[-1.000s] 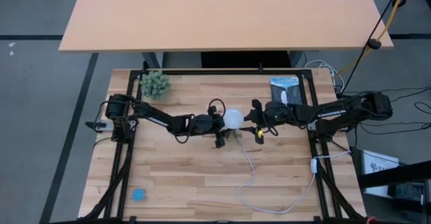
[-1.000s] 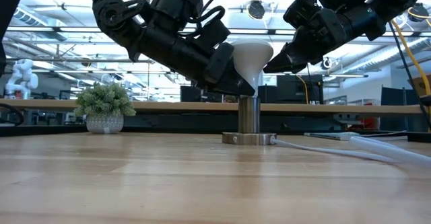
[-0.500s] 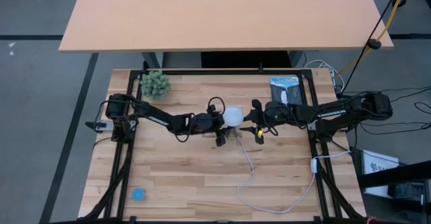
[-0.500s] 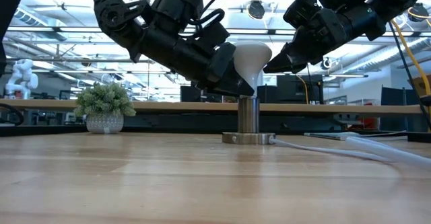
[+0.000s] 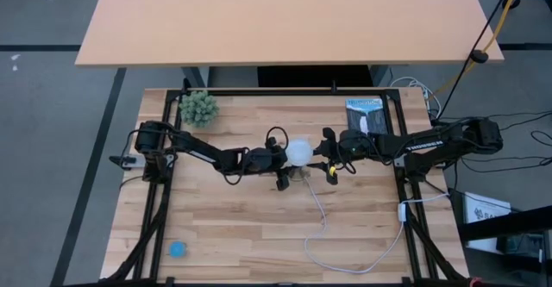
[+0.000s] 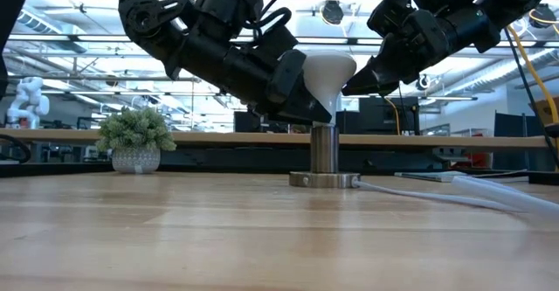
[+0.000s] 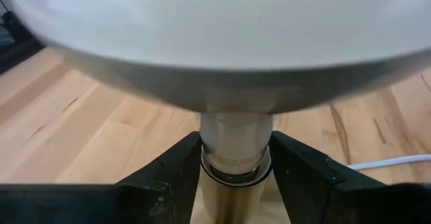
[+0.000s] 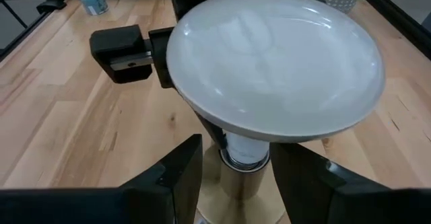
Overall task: Screw lightbulb
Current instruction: Insert the lightbulb into the lamp
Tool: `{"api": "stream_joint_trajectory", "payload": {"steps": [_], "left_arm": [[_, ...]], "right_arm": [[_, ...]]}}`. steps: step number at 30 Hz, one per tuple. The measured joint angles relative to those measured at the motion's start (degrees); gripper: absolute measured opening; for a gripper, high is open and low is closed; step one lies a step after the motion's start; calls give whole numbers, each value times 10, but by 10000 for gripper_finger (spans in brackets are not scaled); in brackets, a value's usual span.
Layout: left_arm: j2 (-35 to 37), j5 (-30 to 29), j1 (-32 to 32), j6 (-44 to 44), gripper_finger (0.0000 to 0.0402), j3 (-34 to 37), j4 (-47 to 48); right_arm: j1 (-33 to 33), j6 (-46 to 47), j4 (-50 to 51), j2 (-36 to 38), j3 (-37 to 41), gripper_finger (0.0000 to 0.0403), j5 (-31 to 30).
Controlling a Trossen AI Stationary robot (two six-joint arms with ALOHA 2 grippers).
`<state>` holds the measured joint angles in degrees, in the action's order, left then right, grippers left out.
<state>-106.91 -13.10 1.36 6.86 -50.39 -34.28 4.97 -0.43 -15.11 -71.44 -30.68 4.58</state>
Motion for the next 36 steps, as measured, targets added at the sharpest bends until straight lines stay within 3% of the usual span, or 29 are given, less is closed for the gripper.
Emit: {"api": "stream_joint_trajectory", "payload": {"steps": [36], "left_arm": [[-1,1,3,16,179,0,-23]], "right_arm": [[0,0,4,0,0,167,0]]}}
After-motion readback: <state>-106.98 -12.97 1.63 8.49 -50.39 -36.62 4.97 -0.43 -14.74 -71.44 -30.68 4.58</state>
